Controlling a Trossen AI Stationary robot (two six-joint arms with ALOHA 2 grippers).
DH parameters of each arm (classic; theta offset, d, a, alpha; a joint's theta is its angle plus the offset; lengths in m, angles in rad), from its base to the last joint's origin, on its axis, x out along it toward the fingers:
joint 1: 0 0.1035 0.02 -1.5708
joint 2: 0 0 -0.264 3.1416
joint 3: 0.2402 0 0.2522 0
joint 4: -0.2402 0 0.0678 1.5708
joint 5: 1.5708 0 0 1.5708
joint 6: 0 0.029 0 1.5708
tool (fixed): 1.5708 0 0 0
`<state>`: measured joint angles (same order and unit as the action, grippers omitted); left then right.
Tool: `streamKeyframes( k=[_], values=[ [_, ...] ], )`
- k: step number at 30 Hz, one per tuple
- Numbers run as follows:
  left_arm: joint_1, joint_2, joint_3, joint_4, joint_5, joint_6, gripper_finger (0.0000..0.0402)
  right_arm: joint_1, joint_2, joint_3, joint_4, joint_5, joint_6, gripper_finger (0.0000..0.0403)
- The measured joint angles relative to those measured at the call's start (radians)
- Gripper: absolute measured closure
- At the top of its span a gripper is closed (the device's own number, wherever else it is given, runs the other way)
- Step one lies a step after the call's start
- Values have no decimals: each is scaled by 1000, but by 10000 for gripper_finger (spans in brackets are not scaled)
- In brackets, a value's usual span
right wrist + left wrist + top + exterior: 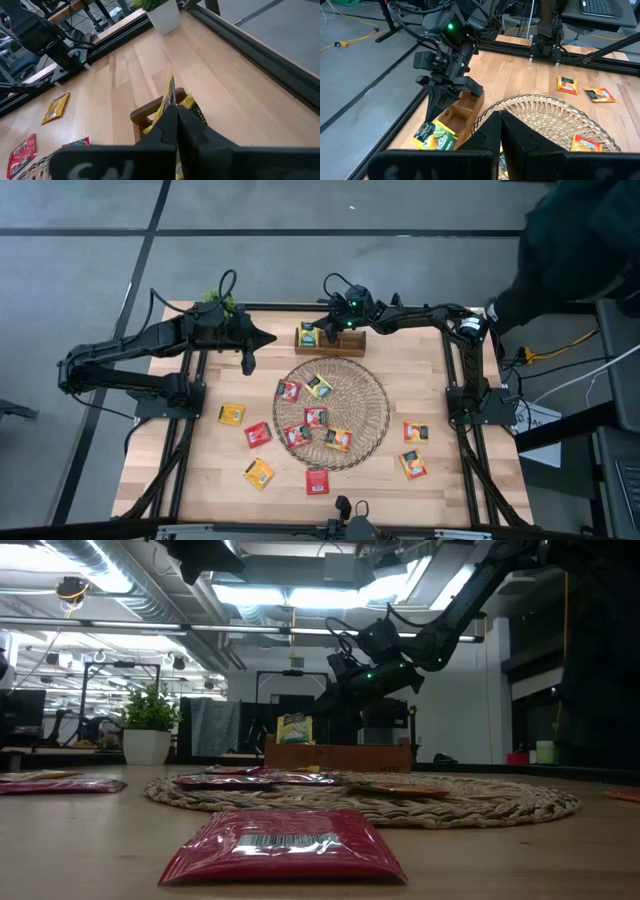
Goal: Pick & Place Tea
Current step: Put the bottom yellow tea bag into the left of the wooden organizer
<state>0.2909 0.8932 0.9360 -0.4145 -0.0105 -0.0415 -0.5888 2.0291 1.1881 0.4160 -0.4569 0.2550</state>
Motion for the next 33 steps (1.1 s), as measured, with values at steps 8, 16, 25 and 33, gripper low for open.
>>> streamKeyframes(
  k=[8,16,25,33],
  values=[
    [0,0,0,0,1,-1,398,3,0,0,-27,64,2,355],
    [0,0,0,0,1,-1,394,3,0,0,-44,64,5,320],
    [0,0,0,0,1,-14,399,3,0,38,-39,-115,51,320],
    [0,0,0,0,0,-16,396,28,0,183,-202,-241,39,345]
  ],
)
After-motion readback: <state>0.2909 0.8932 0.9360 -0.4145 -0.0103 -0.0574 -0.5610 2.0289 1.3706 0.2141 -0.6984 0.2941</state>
